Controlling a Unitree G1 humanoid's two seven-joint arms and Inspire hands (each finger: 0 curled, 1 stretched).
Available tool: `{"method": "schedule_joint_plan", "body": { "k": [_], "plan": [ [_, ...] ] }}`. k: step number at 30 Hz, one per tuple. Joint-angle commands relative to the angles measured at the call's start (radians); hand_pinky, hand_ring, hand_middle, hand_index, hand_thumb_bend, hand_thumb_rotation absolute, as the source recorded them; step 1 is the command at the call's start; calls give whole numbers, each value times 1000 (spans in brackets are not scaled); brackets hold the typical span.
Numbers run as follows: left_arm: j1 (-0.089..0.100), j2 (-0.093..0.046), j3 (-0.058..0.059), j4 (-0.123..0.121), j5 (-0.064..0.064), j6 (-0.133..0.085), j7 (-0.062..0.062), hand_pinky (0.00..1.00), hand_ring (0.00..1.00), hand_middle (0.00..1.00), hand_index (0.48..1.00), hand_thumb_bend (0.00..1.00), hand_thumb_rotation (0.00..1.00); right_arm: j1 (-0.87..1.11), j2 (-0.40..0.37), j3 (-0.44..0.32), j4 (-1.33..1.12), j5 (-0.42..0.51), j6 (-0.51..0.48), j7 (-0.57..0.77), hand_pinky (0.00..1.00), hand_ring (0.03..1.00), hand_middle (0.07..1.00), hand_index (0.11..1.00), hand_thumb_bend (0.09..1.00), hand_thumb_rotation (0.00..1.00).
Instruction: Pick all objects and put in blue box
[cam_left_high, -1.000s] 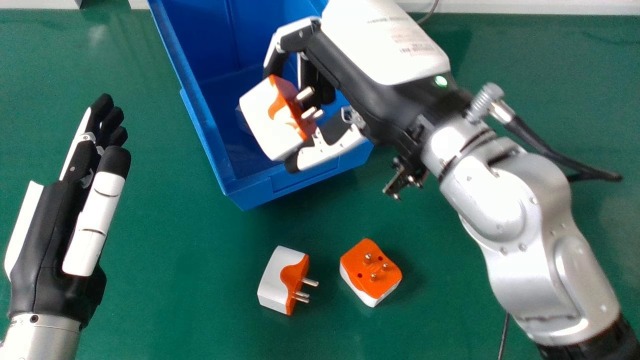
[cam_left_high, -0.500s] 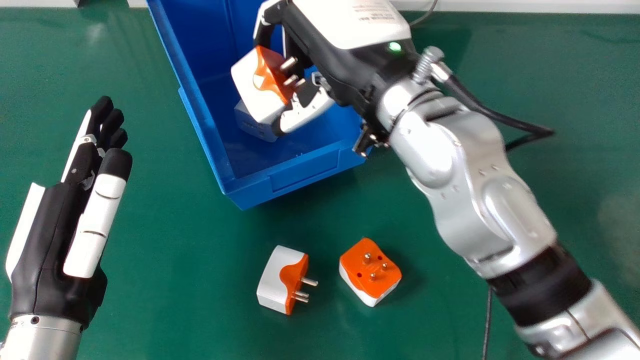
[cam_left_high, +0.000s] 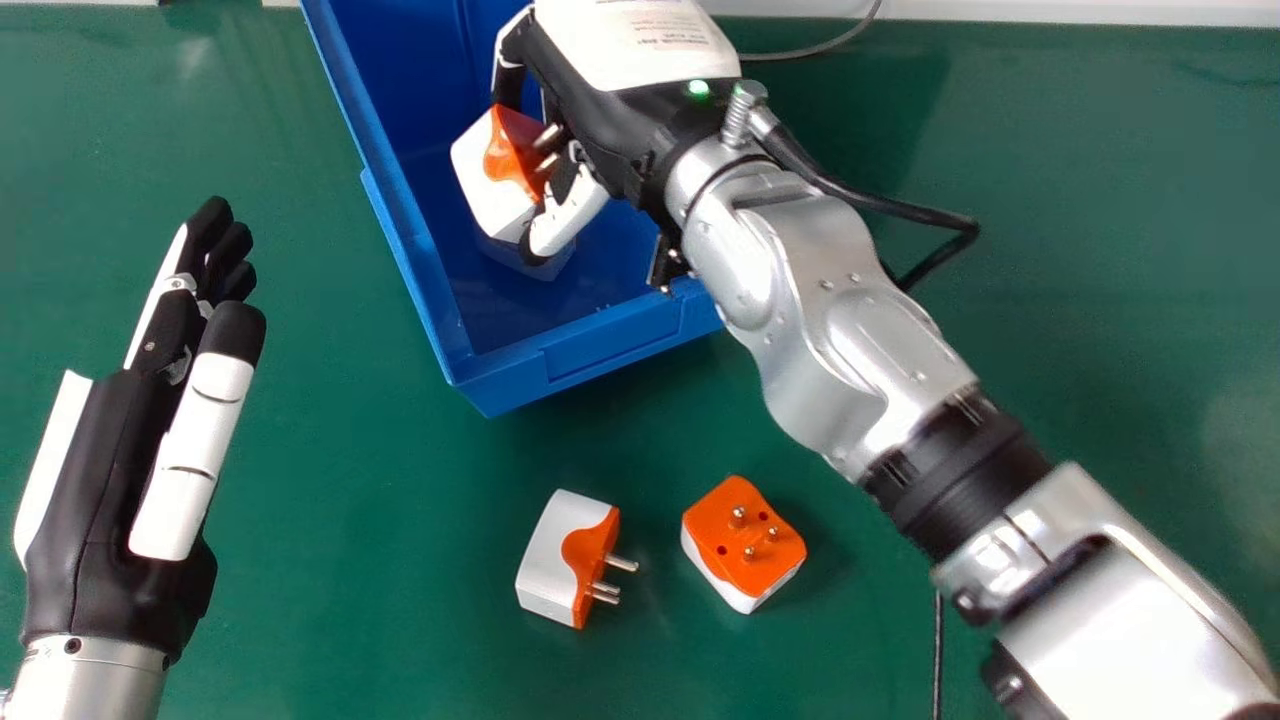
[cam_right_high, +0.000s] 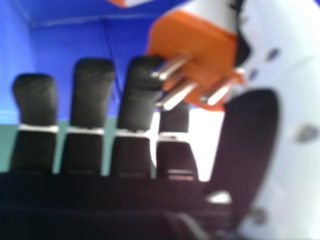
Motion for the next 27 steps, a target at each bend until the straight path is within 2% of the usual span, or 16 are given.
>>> {"method": "schedule_joint_plan", "body": {
  "k": [1,4,8,11,14,17,21,22,24,26,27],
  "plan": [
    [3,-5,2,-25,-6,-10,9,1000,994,985,974,738,1000,-80,20,8,50,7,-8,-31,230,317,444,520,505,26],
    [3,-6,0,-28,-2,-12,12,1000,991,982,973,738,1000,-119,33,19,128,11,-17,-52,235,338,466,529,504,16],
    [2,-4,-2,-27,-1,-17,10,1000,986,980,970,735,1000,-165,54,27,230,18,-29,-104,223,348,475,545,503,8],
    [4,-2,-2,-31,3,-8,13,1000,987,980,971,735,1000,-198,66,29,298,27,-36,-133,212,357,483,533,505,6],
    [6,-4,-3,-34,2,-3,19,1000,987,983,973,736,1000,-231,78,33,359,33,-33,-139,198,366,488,523,507,5],
    [5,-3,-3,-22,-6,-15,12,999,987,984,973,737,1000,-254,83,36,412,43,-43,-152,185,374,491,516,508,4],
    [11,-9,-3,-18,-11,-19,11,999,988,986,975,736,1000,-276,96,34,473,57,-44,-200,181,379,496,511,509,3],
    [13,-9,-3,-18,-10,-18,9,995,985,984,973,737,999,-283,99,33,482,59,-43,-206,176,383,499,570,512,2],
    [15,-9,-3,-17,-11,-20,4,995,985,984,973,737,999,-297,103,38,497,58,-39,-213,176,383,499,570,512,2],
    [17,-9,-2,-12,-11,-30,-2,997,990,985,972,745,998,-314,108,50,509,49,-25,-212,171,387,505,629,516,1],
    [17,-11,-1,-11,-13,-35,-4,997,990,985,972,745,998,-324,108,57,516,47,-25,-200,171,387,505,629,516,1]
  ]
}}
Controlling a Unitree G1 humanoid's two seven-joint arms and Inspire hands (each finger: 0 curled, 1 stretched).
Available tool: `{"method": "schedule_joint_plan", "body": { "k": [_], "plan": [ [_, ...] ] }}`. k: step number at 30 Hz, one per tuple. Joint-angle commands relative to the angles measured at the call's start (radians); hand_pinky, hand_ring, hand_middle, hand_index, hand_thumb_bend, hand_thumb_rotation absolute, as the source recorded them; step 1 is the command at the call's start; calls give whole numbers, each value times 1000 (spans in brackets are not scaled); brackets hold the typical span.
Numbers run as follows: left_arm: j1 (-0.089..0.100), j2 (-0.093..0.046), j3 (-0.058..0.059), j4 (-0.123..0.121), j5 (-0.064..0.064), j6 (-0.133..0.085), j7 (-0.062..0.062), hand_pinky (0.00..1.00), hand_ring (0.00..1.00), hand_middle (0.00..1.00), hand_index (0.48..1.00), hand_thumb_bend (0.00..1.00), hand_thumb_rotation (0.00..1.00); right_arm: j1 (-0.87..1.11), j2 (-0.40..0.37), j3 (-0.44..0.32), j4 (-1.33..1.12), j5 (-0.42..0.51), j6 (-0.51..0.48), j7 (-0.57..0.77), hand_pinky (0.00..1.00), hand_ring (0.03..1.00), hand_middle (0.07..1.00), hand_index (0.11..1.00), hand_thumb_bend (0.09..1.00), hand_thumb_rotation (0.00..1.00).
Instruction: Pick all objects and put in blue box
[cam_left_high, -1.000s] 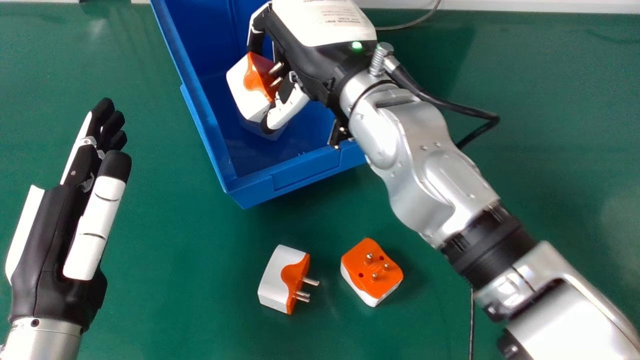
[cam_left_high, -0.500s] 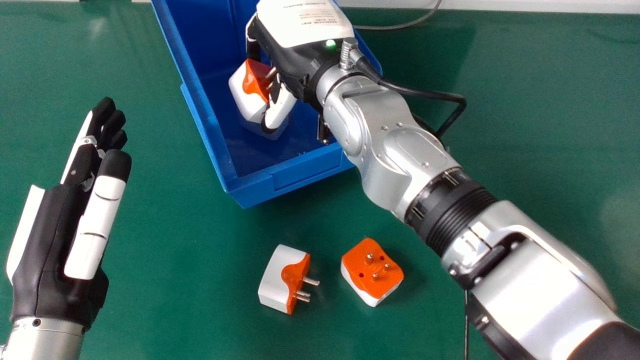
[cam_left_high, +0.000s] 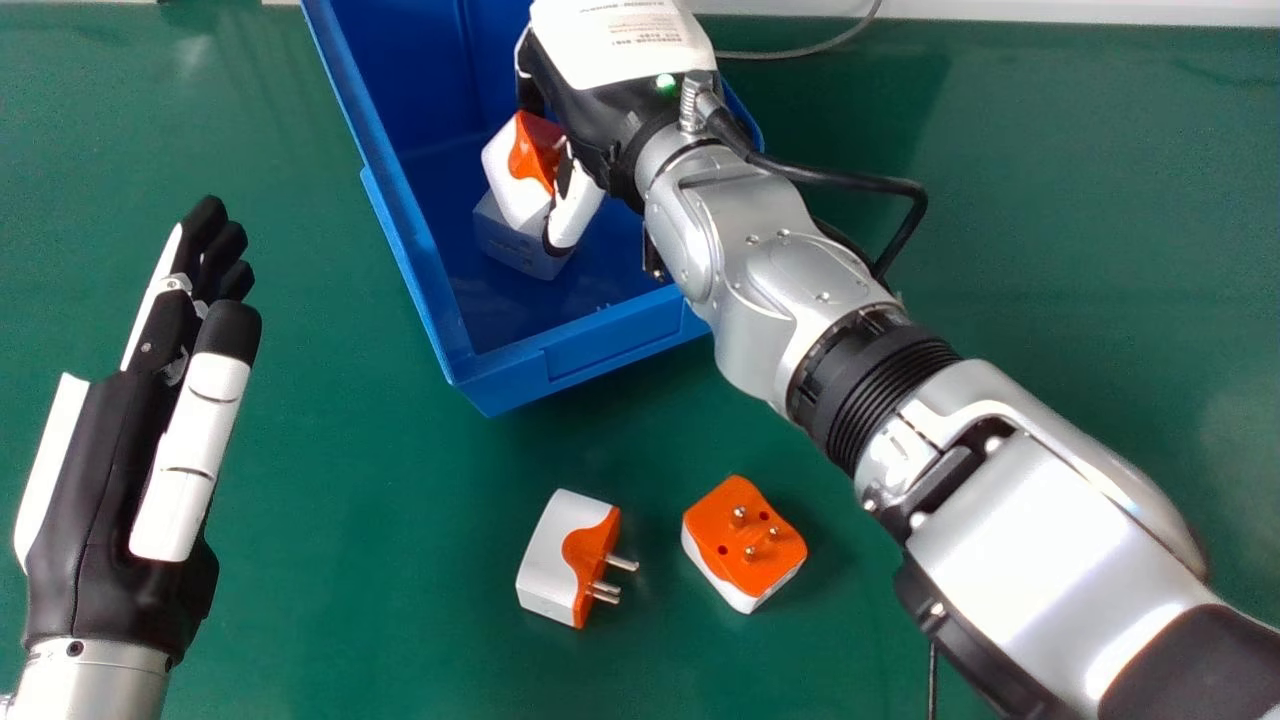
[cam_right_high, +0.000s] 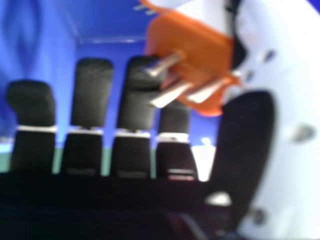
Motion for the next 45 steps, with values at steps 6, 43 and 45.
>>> {"method": "schedule_joint_plan", "body": {
  "k": [6,43,45],
  "plan": [
    [16,-12,3,-17,-15,-23,-3,999,993,990,977,753,993,-104,11,22,21,12,-5,-6,179,393,513,661,521,0],
    [15,-25,-16,-17,3,-25,8,1000,1000,1000,996,758,990,-90,2,14,-13,78,11,-56,181,396,513,766,525,0],
    [15,-24,-16,-13,5,-28,10,1000,1000,1000,996,759,991,-76,-9,14,-45,77,7,-56,193,396,514,763,526,0]
  ]
}}
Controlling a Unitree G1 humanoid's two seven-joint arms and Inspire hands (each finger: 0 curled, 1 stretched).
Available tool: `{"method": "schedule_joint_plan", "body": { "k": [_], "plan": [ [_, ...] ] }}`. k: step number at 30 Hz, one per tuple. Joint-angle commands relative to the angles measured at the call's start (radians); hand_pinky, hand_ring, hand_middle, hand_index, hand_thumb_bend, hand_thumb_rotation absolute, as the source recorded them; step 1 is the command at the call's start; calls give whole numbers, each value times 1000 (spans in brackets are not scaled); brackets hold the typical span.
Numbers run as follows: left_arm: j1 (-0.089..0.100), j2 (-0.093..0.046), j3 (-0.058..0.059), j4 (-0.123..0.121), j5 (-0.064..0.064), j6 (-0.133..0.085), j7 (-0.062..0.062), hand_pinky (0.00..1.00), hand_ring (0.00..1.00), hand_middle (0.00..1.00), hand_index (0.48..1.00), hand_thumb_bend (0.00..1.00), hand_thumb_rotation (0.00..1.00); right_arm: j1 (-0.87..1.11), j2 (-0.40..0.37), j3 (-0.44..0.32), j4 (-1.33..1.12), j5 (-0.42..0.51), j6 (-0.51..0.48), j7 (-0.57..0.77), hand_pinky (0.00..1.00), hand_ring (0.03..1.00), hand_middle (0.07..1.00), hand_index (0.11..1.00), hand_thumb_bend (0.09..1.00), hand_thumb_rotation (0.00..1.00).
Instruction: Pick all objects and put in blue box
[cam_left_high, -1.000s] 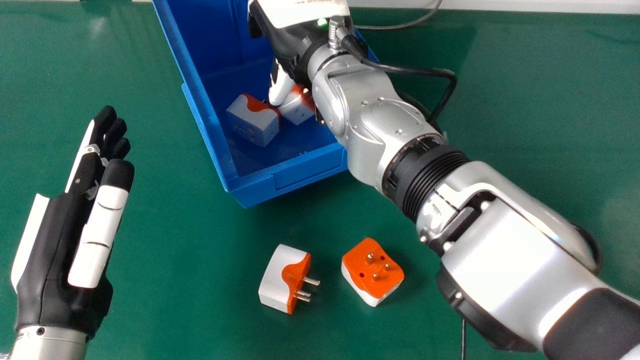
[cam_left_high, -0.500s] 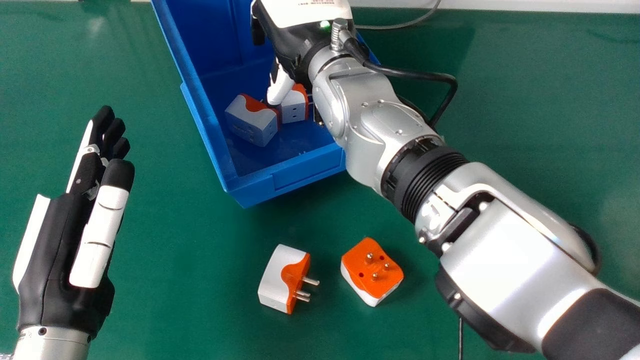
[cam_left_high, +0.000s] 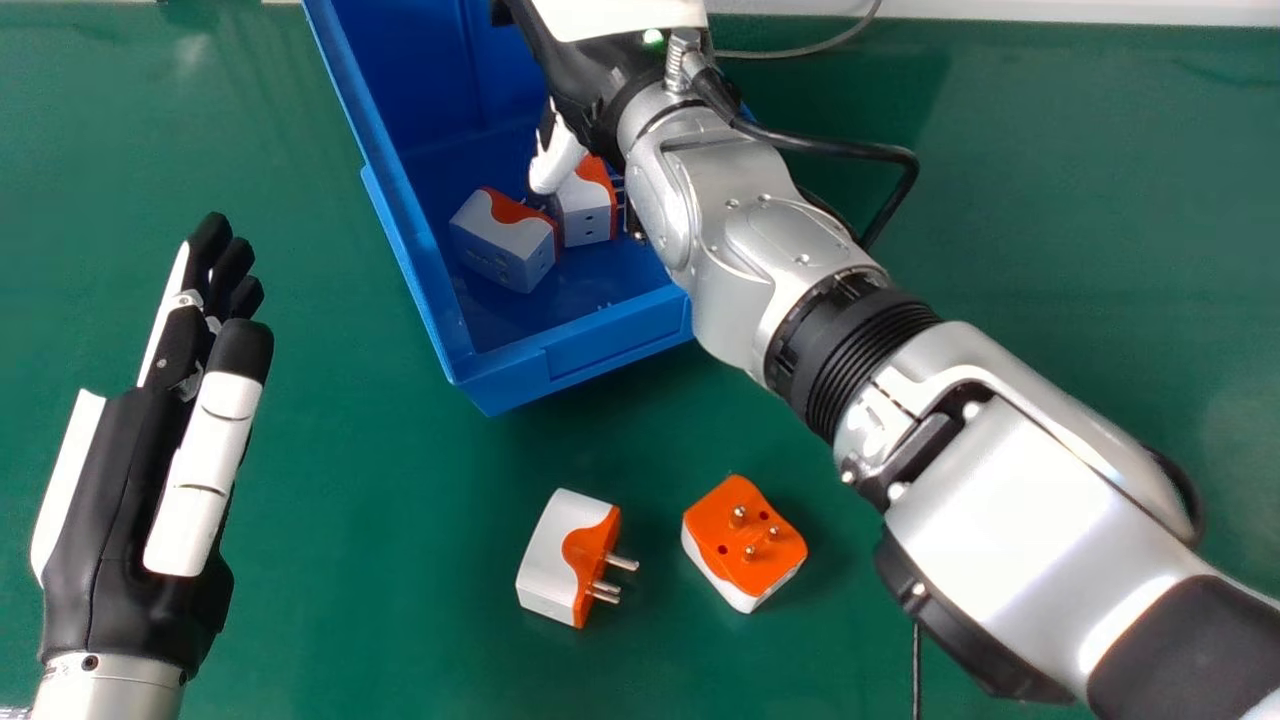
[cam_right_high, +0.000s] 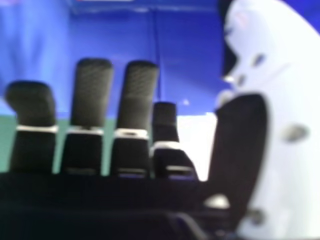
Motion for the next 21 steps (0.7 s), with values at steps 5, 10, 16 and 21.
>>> {"method": "schedule_joint_plan", "body": {
  "k": [5,10,16,21],
  "plan": [
    [-4,1,-1,-9,-3,-26,2,1000,1000,999,994,759,992,54,-65,11,-178,-15,-18,5,203,398,514,751,526,0],
    [-11,0,-1,-2,-1,-28,5,1000,999,997,993,747,994,163,-147,36,-441,-55,12,84,222,402,521,741,525,0],
    [-24,3,0,12,0,-30,4,1000,999,997,992,742,995,308,-259,48,-792,-124,65,233,253,409,529,708,523,0],
    [-31,8,2,24,-4,-38,-2,1000,998,996,993,746,992,417,-351,53,-1036,-208,101,381,345,486,577,720,547,69]
  ]
}}
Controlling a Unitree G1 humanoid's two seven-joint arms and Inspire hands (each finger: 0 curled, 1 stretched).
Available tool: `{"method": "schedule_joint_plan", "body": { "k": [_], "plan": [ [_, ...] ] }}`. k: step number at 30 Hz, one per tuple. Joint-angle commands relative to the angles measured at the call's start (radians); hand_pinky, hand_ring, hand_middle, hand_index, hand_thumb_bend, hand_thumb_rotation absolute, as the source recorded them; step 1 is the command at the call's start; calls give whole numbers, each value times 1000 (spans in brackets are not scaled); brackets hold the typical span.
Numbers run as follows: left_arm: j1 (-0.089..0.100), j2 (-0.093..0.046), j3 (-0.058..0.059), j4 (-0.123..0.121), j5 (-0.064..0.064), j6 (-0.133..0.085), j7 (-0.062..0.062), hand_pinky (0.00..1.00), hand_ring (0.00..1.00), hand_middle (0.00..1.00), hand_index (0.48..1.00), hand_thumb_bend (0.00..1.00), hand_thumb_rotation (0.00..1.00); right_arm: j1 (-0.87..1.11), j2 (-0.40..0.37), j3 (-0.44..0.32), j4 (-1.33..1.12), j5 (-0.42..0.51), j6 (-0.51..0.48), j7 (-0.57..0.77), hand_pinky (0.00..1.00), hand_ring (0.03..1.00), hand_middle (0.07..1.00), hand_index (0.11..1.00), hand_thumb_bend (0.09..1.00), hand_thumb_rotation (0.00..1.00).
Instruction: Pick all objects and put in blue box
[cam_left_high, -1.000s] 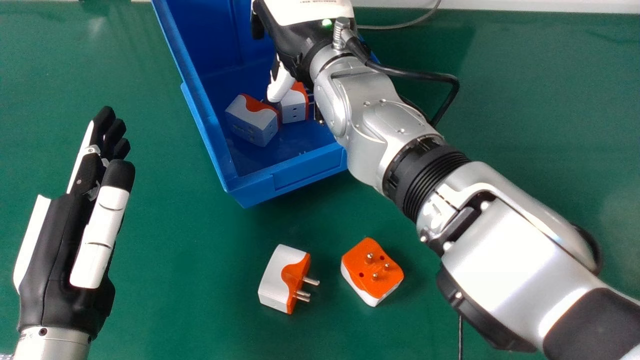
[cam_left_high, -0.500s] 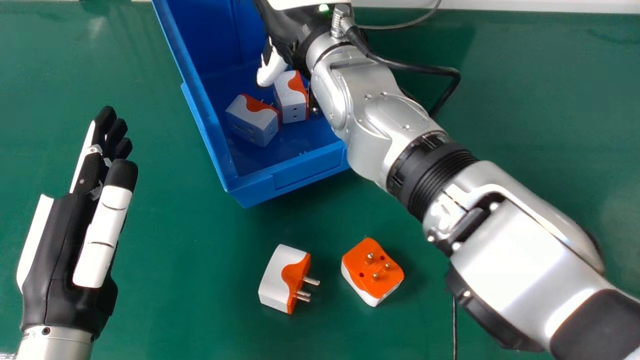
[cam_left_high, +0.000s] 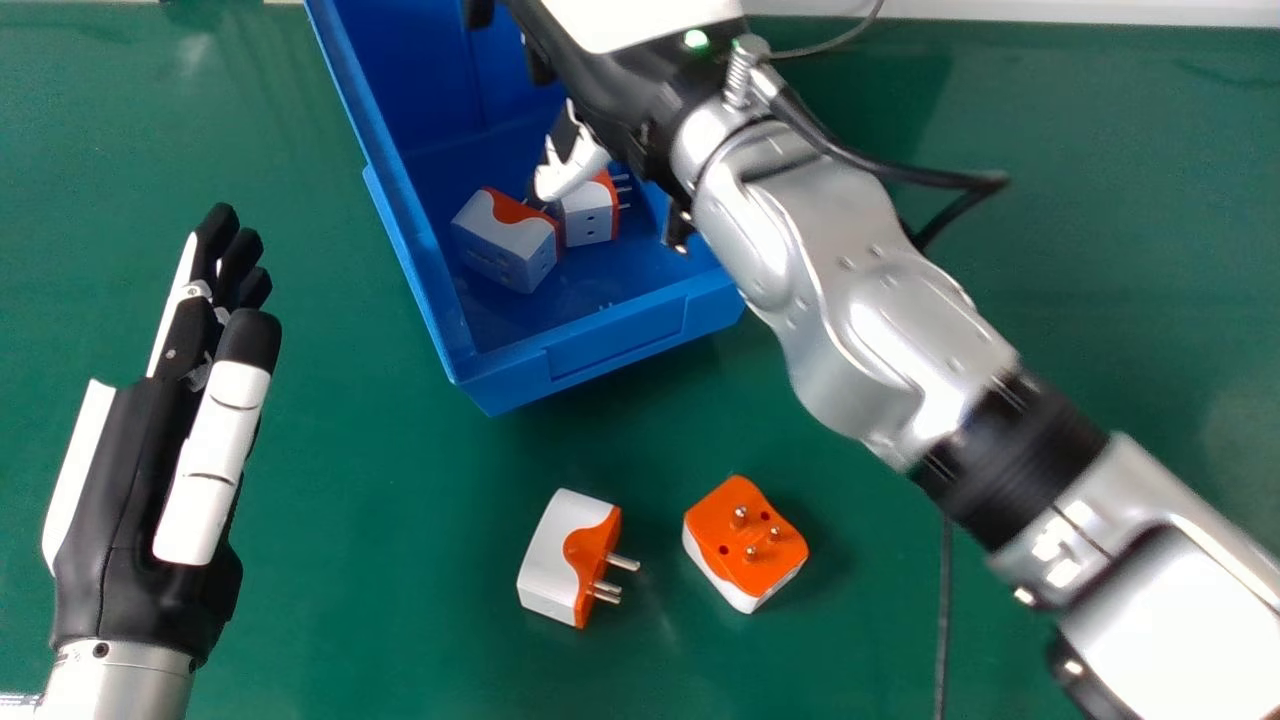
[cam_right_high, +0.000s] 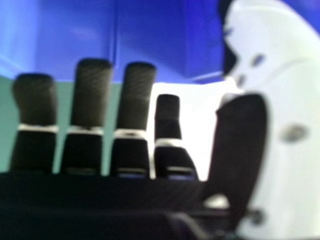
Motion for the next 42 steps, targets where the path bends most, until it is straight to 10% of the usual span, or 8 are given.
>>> {"method": "schedule_joint_plan", "body": {
  "k": [1,17,42],
  "plan": [
    [-1,5,8,-13,-1,-20,4,1000,999,996,994,748,991,44,-37,-11,-134,-41,18,59,403,545,626,741,563,139],
    [-6,16,9,-13,-19,-7,-7,1000,996,997,999,749,989,403,-201,-160,-687,-70,-25,255,709,839,863,888,828,563],
    [41,14,7,-50,-20,-6,-8,1000,996,998,999,754,982,1253,-119,-426,-1102,62,-308,-69,754,906,947,962,654,678]
  ]
}}
